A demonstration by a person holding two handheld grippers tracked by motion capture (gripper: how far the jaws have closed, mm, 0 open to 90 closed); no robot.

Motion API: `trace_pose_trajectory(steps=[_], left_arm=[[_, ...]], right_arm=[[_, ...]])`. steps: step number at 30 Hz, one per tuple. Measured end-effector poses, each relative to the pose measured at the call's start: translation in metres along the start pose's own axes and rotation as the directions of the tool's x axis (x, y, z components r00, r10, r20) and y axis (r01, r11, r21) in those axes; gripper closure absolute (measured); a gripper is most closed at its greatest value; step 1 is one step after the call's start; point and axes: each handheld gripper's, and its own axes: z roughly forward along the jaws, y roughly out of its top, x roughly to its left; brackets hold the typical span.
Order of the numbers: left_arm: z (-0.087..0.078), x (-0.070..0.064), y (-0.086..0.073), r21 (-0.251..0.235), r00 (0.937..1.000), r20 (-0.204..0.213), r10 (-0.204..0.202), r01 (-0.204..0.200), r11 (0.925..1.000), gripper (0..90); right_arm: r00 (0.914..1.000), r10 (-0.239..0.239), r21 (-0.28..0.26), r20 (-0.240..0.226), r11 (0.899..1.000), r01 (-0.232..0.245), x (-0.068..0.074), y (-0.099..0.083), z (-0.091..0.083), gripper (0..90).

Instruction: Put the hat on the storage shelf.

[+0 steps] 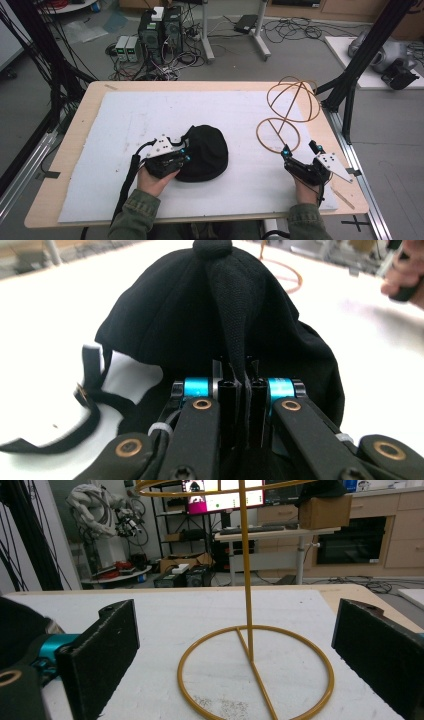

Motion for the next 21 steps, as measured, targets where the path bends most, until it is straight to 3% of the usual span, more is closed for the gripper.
trace_pose_trajectory(steps=[6,13,21], left_arm=[[-0.008,0.004,0.005,-0.126,0.9986,-0.051,-0.018,0.011,0.9919,87.9],[-0.015,0.007,0.017,-0.209,0.998,-0.063,-0.006,-0.008,0.9779,87.9],[-0.017,0.008,0.047,-0.292,0.9976,-0.068,0.012,-0.031,0.9558,87.8]], right_arm=[[1.0,0.003,0.0,-0.001,1.0,-0.003,0.0,0.0,0.0,4.1],[1.0,0.001,0.003,-0.006,1.0,-0.001,0.002,0.0,0.001,4.1],[0.9999,-0.011,0.006,-0.011,1.0,0.011,0.004,0.0,0.002,4.1]])
